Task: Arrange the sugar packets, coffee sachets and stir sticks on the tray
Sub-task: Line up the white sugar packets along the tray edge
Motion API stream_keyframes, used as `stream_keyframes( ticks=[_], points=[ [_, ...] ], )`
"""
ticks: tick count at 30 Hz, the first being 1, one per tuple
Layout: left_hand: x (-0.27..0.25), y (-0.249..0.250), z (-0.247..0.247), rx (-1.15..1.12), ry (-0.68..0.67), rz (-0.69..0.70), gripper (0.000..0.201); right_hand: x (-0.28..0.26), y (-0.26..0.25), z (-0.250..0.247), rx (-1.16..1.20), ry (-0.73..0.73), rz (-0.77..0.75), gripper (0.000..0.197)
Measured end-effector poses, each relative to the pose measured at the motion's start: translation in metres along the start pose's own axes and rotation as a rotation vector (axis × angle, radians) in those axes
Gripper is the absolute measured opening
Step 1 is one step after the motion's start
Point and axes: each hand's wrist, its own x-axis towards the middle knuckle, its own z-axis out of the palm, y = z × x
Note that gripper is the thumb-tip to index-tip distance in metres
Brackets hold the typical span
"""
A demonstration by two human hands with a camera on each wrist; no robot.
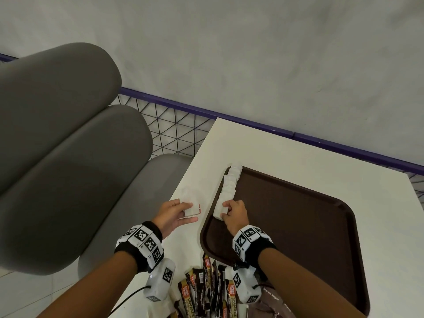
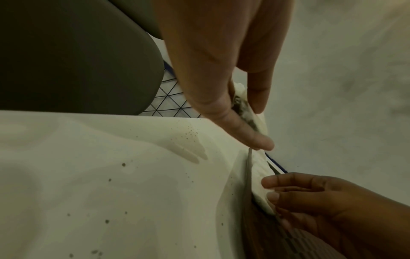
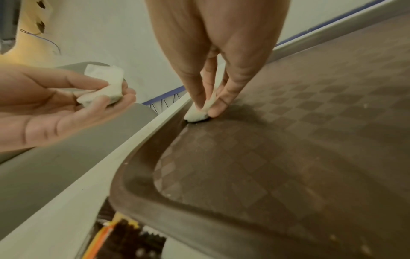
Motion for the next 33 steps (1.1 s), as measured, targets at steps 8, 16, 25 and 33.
stream_keyframes(
  ticks=[8,16,25,33],
  points=[
    [-0.006,0.002,0.004,0.078,-0.003,0.027,0.025,-0.016,-0.019,-0.007,0.167,0.068,-0.078,0.014],
    [-0.016,0.001,0.015,0.117,-0.1,0.001,0.018,-0.032,-0.049,-0.005,0.524,-0.045,-0.167,0.021],
    [-0.02,0.005,0.016,0.023,-0.087,-0.002,0.017,-0.033,-0.046,-0.008,0.57,0.031,-0.173,0.027],
    [-0.015,-0.003,0.016,0.124,-0.072,0.041,0.012,-0.034,-0.039,-0.007,0.542,-0.073,-0.213,0.025]
  ],
)
